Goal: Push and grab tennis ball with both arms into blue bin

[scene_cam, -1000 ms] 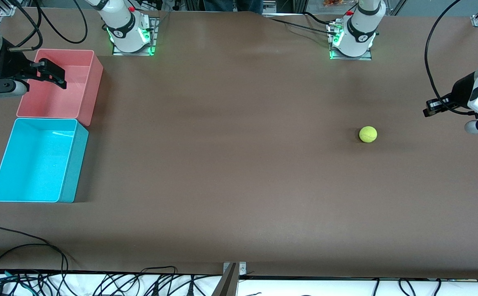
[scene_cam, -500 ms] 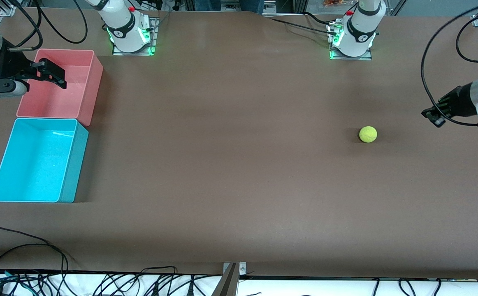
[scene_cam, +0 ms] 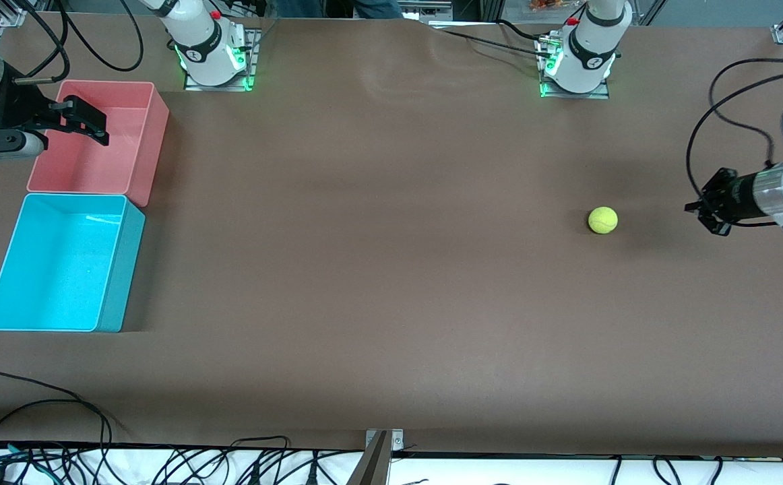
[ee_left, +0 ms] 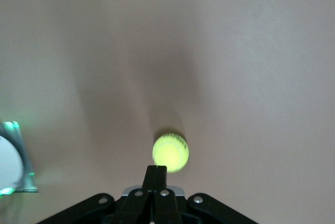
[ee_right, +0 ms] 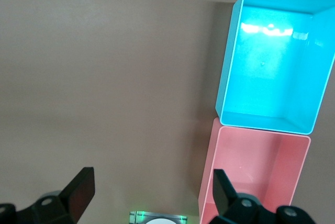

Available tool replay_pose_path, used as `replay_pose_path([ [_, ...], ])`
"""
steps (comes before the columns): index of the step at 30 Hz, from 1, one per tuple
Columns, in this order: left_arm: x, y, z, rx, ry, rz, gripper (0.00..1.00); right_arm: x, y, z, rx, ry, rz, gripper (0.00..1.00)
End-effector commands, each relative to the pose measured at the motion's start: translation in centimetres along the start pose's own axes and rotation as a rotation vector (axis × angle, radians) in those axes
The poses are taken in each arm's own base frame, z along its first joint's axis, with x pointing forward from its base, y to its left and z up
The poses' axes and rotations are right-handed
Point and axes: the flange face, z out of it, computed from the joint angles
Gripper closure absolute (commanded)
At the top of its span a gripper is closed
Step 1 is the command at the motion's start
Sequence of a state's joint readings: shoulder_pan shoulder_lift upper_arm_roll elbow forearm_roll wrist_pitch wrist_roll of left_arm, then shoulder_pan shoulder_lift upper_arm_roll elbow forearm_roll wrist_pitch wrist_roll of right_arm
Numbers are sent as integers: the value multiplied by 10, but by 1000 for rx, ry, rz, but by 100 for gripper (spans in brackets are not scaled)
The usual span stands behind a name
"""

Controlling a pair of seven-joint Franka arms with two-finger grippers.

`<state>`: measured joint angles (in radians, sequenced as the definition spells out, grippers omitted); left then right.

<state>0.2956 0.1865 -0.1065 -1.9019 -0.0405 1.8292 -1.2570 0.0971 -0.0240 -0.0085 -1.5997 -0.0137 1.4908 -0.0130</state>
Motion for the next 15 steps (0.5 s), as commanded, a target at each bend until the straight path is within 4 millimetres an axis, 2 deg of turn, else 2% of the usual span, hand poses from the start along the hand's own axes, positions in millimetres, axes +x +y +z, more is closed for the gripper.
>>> replay_pose_path([
  [1,8,-9,45,-39,32,-153,100,-4,0,-7,-3,-3,2,0],
  [8,11,-4,120,-46,119,-251,100,-4,-1,-7,-5,-3,0,0],
  [15,9,-2,154,-38,117,-239,100,-5,-1,-8,-5,-3,0,0],
])
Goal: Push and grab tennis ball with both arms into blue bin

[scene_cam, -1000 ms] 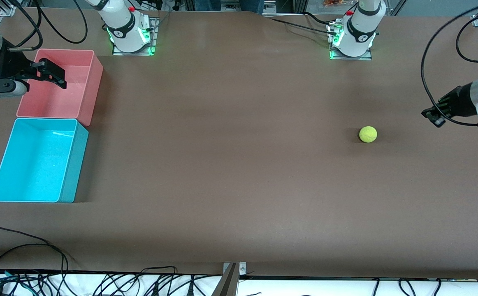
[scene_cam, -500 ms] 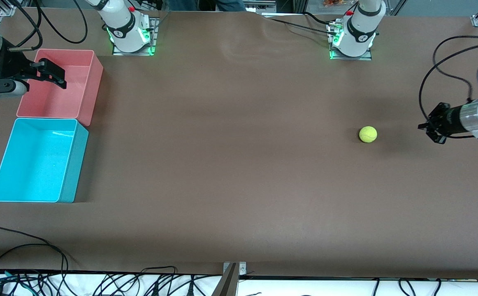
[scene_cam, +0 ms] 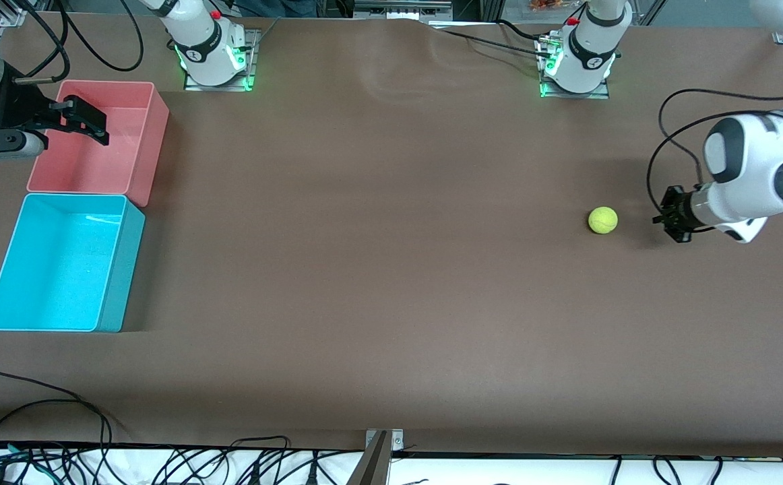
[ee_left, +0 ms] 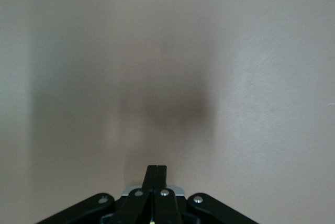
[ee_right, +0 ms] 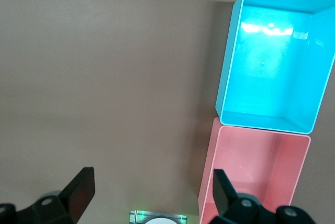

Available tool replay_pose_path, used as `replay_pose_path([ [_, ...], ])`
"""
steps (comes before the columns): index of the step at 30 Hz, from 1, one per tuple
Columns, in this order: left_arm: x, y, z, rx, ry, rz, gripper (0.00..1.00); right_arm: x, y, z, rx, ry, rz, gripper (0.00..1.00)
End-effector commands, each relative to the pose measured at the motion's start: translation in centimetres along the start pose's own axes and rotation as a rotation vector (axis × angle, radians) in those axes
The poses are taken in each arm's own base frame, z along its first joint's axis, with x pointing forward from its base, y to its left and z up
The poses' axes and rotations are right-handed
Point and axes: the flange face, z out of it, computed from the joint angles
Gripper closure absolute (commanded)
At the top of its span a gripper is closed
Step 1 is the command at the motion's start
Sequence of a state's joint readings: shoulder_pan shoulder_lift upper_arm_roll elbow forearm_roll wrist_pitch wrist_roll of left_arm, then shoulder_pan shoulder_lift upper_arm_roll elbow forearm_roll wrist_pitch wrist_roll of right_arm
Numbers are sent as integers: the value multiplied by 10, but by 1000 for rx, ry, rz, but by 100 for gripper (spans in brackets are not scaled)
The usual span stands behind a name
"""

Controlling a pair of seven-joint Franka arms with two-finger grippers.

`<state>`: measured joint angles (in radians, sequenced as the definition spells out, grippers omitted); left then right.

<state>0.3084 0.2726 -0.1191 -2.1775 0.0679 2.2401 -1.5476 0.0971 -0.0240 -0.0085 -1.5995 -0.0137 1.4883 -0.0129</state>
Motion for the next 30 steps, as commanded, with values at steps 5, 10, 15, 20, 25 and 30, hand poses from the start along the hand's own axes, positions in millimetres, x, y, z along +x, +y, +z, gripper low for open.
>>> replay_pose_path([
  [5,-10,-9,38,-15,35,24,100,-5,-1,-8,-5,0,0,0],
  [10,-25,-13,50,-19,36,52,100,-5,-1,-8,-3,0,-1,0],
  [15,-27,-19,59,-12,38,71,100,-5,-1,-7,-3,-8,1,0],
  [20,-29,-20,64,-2,63,105,100,-5,-1,-7,-5,-8,0,0],
  [25,-26,-21,69,7,102,148,100,-5,-5,-7,-4,-9,-7,0],
  [30,-1,-21,71,12,147,165,100,-6,-4,-7,-2,-11,-7,0],
])
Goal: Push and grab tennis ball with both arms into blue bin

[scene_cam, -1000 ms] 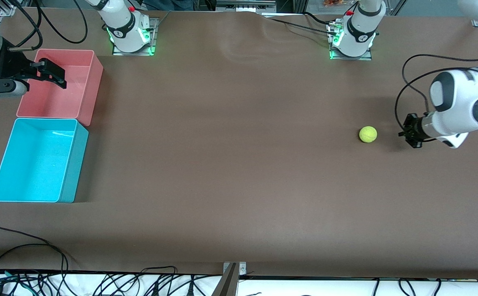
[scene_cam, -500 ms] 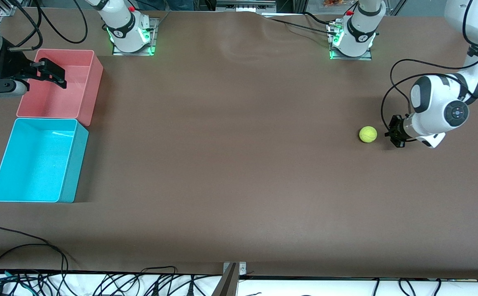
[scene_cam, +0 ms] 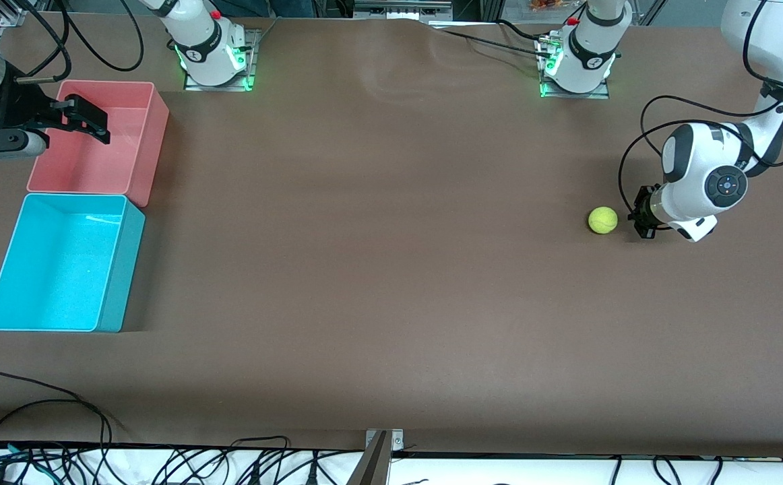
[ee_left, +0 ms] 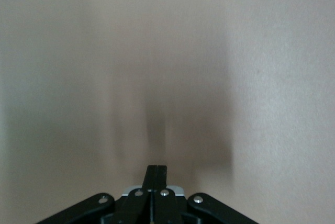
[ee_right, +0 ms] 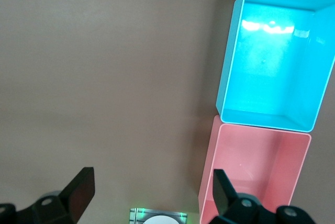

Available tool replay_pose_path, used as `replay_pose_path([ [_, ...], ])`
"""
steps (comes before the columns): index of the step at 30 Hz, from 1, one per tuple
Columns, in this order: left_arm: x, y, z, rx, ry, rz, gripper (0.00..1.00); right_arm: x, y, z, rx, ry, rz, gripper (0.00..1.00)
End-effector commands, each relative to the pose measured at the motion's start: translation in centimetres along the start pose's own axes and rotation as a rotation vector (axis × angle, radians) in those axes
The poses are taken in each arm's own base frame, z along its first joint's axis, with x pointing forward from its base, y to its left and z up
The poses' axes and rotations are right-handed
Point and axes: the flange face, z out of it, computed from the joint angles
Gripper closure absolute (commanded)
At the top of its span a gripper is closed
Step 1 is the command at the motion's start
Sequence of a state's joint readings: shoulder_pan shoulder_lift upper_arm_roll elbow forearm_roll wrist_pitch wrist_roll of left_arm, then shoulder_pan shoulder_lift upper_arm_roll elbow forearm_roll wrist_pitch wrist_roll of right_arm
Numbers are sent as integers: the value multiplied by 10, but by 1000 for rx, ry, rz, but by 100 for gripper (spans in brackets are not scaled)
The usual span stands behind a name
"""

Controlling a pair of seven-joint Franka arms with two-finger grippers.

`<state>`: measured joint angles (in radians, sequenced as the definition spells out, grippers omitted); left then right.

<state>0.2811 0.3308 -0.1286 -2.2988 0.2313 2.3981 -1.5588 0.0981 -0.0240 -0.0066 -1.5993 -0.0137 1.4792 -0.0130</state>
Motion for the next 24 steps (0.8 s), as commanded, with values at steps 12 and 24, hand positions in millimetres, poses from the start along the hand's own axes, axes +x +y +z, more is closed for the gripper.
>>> replay_pose_path([
  [12,83,-19,7,3,169,51,100,-5,-8,-8,-5,0,-14,0],
  [24,-32,-3,-1,-26,54,-91,100,-4,-9,-8,-8,1,-17,0],
])
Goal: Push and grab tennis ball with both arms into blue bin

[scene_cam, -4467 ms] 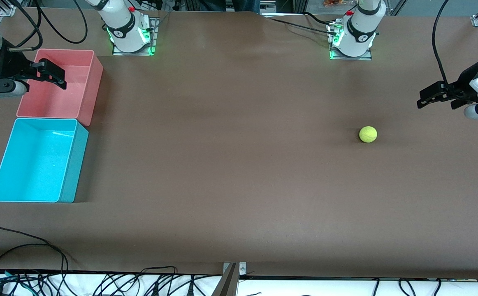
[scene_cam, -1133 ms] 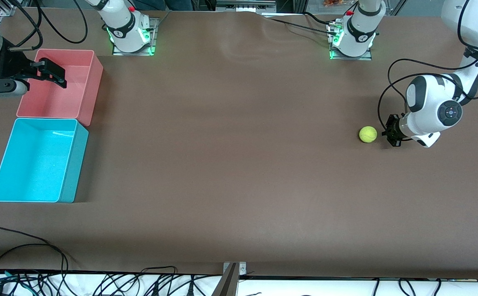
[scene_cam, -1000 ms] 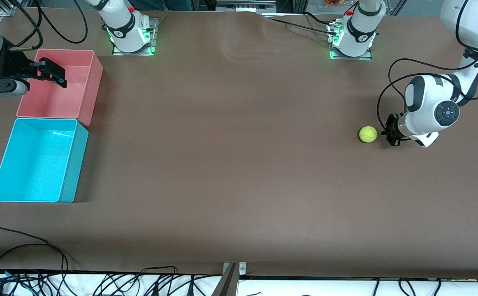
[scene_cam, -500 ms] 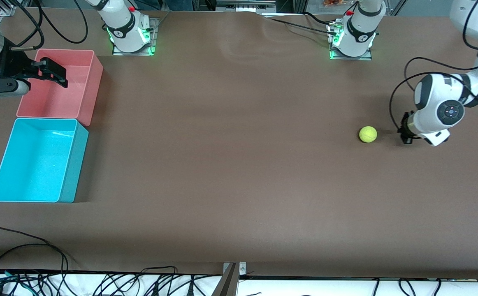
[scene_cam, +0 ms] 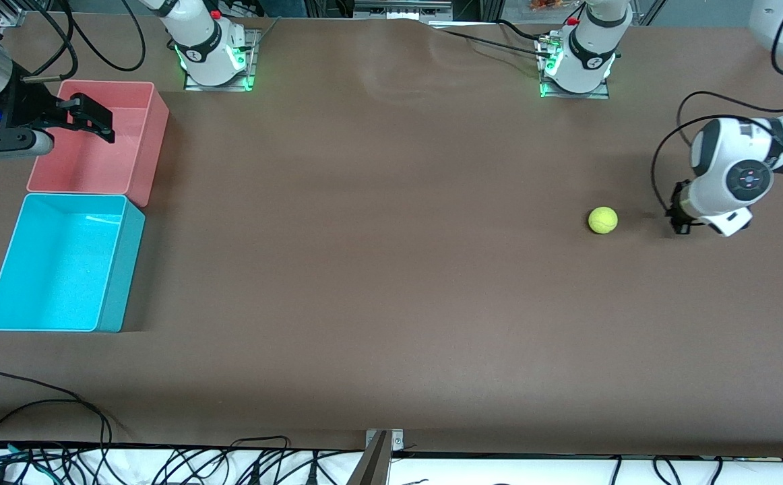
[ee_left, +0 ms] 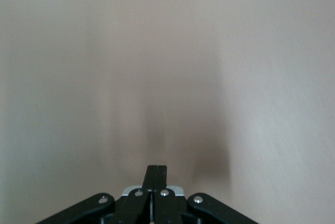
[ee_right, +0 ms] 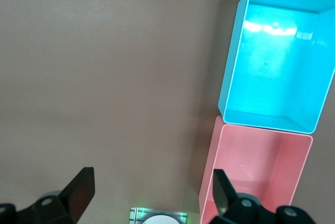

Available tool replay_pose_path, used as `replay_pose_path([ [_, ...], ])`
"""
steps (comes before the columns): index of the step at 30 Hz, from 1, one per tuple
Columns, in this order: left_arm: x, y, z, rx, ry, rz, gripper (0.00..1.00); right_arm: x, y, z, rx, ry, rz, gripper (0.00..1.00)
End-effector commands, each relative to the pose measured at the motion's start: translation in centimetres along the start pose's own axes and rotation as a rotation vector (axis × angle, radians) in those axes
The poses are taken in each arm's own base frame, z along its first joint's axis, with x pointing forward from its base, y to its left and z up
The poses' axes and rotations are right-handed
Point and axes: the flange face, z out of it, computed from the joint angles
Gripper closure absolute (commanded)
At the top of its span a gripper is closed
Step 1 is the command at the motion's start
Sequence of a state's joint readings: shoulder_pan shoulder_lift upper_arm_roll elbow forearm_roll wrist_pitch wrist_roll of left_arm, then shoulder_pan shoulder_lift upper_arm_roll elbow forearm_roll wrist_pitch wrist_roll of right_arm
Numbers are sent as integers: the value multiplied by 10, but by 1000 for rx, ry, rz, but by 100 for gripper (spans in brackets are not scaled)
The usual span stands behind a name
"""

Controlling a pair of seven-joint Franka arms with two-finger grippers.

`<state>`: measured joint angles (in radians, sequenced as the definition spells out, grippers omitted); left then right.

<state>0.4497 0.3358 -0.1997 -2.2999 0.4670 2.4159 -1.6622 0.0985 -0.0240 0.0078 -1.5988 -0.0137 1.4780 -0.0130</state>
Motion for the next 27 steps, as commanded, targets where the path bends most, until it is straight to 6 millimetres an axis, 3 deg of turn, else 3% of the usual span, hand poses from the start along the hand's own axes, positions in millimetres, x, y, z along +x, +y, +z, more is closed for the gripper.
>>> replay_pose_path([
  [1,-93,4,-17,-4,-68,-82,100,-4,0,-8,-6,3,-2,0],
  [3,-126,2,-23,-4,-90,-90,100,-4,-1,-8,-7,3,-1,0],
  [6,-159,2,-34,-4,-135,-100,100,-4,-3,-9,-10,6,-5,0],
  [11,-165,2,-45,14,-144,-91,100,-4,0,-9,-8,6,-1,0],
  [15,-153,3,-47,25,-132,-30,100,-4,1,-9,-10,6,1,0],
  [22,-98,6,-62,29,-123,104,100,-4,0,-8,-8,3,-1,0],
  [27,-69,23,-91,30,-113,215,100,-4,-1,-8,-7,3,-2,0],
])
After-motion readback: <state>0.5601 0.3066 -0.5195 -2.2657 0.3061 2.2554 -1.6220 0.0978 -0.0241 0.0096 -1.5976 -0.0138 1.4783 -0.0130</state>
